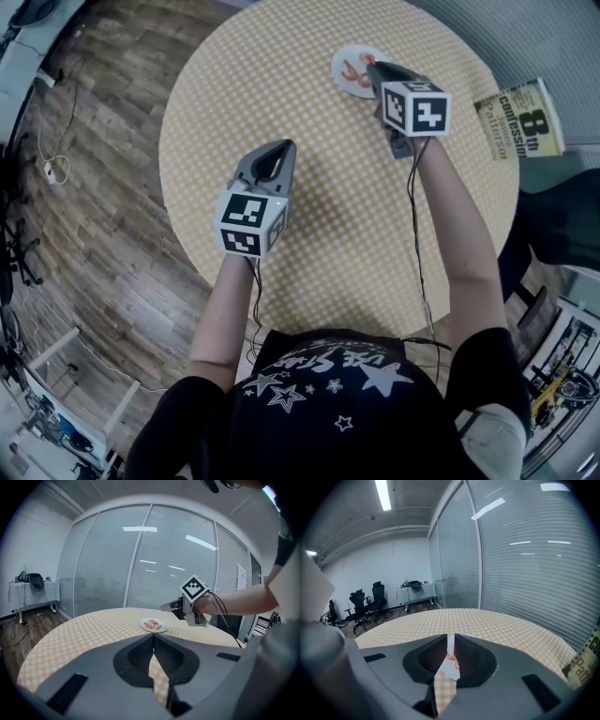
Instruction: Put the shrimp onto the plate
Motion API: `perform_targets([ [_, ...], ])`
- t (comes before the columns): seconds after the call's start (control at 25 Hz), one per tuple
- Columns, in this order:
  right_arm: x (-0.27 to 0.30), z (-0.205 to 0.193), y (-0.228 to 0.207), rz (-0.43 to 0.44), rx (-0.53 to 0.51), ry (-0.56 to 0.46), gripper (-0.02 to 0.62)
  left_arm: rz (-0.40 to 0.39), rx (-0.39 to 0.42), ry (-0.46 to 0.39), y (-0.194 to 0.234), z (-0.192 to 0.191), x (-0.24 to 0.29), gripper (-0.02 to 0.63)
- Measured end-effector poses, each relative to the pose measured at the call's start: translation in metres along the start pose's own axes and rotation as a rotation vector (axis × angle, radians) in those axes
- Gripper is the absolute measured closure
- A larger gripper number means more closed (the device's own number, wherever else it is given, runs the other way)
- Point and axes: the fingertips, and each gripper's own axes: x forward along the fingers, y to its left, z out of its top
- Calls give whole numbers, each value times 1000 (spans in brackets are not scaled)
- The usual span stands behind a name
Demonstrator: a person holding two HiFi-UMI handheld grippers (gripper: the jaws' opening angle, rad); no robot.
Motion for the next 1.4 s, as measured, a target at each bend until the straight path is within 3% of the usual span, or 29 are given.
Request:
perform_targets([
  [0.32,-78,12,52,53,59,-104,548,5,13,-64,-18,25,-47,600],
  [0.68,-155,-25,134,198,164,-112,549,-53,38,-71,-56,16,-92,600],
  [1.12,-213,-62,156,236,247,-128,549,-142,69,-36,-102,-2,-97,600],
  [1.4,-240,-58,166,313,214,-166,549,-83,93,-64,-119,13,-110,600],
])
